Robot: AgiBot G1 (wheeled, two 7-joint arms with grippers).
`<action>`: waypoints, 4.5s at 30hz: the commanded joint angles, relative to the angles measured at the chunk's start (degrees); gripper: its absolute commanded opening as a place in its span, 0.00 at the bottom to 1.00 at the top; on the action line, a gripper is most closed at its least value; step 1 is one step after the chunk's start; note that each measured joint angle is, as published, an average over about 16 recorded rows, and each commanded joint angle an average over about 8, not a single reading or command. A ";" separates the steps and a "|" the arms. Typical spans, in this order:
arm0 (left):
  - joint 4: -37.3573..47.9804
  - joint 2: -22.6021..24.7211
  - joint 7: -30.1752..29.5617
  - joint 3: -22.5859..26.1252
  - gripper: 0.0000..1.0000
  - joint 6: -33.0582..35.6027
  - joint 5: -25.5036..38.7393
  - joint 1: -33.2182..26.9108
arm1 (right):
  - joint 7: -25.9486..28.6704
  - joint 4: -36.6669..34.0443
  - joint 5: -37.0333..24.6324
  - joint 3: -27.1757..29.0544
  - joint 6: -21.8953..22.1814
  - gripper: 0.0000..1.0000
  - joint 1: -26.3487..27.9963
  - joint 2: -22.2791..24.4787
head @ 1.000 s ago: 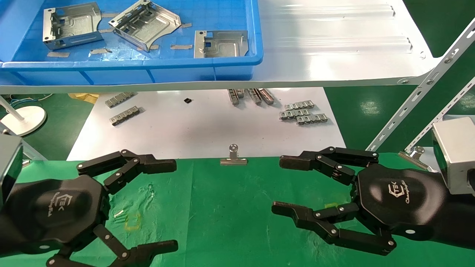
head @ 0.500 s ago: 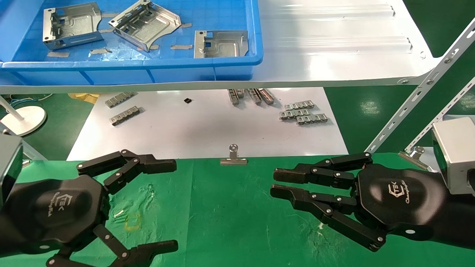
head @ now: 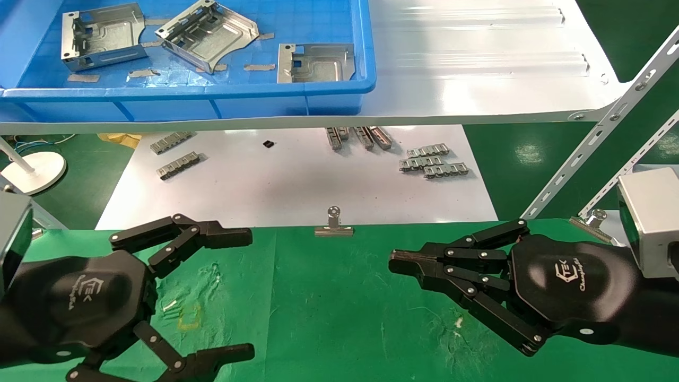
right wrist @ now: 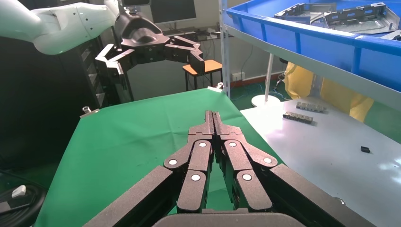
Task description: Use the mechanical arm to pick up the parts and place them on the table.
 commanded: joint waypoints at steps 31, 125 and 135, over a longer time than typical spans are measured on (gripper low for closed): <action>44.52 20.30 -4.71 14.58 1.00 -13.49 32.04 -49.41 | 0.00 0.00 0.00 0.00 0.00 0.00 0.00 0.00; 37.13 4.92 30.40 20.32 0.00 6.55 16.23 -42.37 | 0.00 0.00 0.00 0.00 0.00 1.00 0.00 0.00; 37.06 1.42 44.61 32.49 0.00 4.80 17.74 -33.86 | 0.00 0.00 0.00 -0.01 0.00 1.00 0.00 0.00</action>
